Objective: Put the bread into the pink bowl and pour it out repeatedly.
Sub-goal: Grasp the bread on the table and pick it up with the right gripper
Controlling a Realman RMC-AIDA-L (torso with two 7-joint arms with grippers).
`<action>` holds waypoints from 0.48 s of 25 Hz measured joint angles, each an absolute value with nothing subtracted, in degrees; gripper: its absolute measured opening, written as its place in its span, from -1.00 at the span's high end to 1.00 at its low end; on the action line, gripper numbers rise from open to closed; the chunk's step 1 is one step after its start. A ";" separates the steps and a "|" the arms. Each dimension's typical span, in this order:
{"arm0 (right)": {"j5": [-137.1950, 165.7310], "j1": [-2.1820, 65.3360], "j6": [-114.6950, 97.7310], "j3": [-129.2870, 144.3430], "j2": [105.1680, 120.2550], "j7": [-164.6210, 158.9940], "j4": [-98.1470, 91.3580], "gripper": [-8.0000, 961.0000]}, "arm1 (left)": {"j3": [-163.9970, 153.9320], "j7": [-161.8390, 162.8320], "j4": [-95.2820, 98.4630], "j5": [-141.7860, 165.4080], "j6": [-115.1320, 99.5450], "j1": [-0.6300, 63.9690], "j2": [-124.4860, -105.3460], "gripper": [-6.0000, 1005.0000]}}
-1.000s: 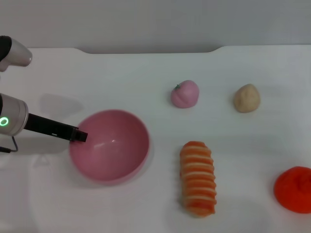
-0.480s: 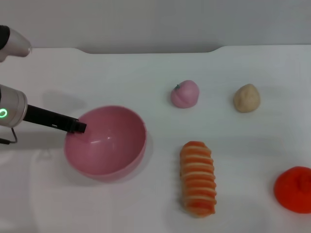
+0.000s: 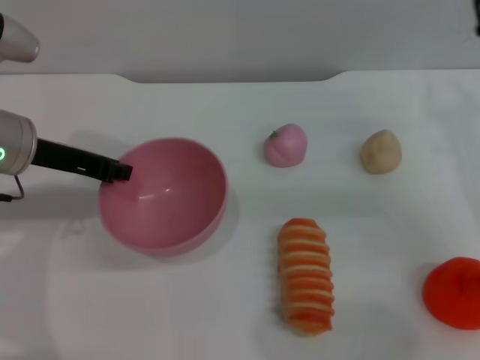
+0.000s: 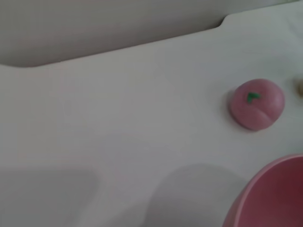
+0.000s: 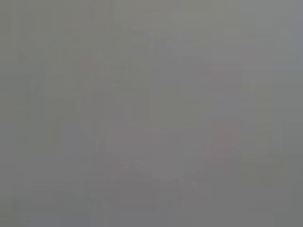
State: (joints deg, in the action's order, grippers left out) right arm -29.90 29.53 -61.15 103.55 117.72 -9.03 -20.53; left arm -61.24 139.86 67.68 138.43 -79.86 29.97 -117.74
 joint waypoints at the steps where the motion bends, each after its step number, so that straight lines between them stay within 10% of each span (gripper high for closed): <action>1: -28.47 29.68 -58.36 103.53 117.47 -8.94 -22.55 -0.09 | -61.39 139.52 67.67 137.95 -79.58 29.91 -117.76 0.90; 12: -5.65 31.26 -1.63 101.18 115.14 -8.48 -58.47 -0.09 | -61.52 135.76 67.19 133.98 -75.66 29.26 -117.92 0.90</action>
